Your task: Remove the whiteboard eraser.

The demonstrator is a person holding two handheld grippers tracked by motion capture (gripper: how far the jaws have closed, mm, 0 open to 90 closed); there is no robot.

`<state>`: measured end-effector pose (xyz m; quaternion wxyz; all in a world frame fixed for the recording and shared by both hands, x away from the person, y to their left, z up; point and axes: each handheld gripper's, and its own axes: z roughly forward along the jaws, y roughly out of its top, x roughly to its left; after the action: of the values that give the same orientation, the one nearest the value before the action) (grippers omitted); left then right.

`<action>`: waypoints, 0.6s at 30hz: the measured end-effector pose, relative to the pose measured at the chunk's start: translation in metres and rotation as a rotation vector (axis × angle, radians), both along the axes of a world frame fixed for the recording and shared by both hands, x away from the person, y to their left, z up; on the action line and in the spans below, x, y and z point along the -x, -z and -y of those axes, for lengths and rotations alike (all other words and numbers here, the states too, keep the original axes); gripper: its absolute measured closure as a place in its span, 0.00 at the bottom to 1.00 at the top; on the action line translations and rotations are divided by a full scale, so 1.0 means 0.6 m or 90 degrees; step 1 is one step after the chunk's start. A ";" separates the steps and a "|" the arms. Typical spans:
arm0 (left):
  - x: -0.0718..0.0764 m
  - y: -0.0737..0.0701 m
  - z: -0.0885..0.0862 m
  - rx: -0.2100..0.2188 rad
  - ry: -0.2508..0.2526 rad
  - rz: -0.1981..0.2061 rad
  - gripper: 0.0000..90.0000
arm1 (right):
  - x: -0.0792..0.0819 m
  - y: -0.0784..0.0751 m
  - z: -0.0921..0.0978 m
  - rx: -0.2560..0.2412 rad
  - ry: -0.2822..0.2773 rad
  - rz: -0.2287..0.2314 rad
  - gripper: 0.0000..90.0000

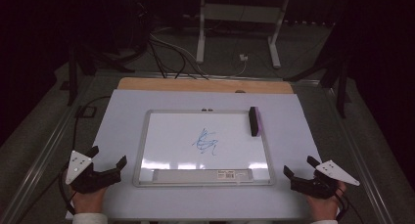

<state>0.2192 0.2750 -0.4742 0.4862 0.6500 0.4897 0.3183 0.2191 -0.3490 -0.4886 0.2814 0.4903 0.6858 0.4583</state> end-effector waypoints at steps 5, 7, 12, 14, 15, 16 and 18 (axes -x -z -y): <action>-0.006 0.004 0.003 -0.005 -0.011 -0.003 0.01 | 0.003 -0.005 0.014 -0.025 0.021 -0.028 0.02; -0.005 0.008 0.003 -0.010 -0.013 -0.008 0.01 | 0.009 -0.011 0.021 -0.033 0.028 -0.019 0.02; 0.002 0.009 -0.002 -0.023 -0.022 -0.004 0.00 | 0.004 -0.022 0.013 -0.036 -0.006 0.021 0.03; 0.004 0.010 -0.003 -0.028 -0.022 -0.002 0.00 | 0.002 -0.026 0.009 -0.029 -0.010 0.027 0.03; 0.005 0.011 -0.003 -0.030 -0.023 -0.004 0.00 | 0.000 -0.032 0.005 -0.027 -0.011 0.032 0.03; 0.006 0.013 -0.003 -0.032 -0.021 -0.008 0.00 | -0.002 -0.037 0.001 -0.029 -0.014 0.036 0.03; 0.007 0.015 -0.004 -0.035 -0.022 -0.008 0.00 | -0.007 -0.047 -0.006 -0.027 -0.026 0.039 0.03</action>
<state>0.2147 0.2776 -0.4831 0.4594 0.6564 0.4954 0.3356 0.2232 -0.3451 -0.4604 0.2831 0.4677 0.6768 0.4930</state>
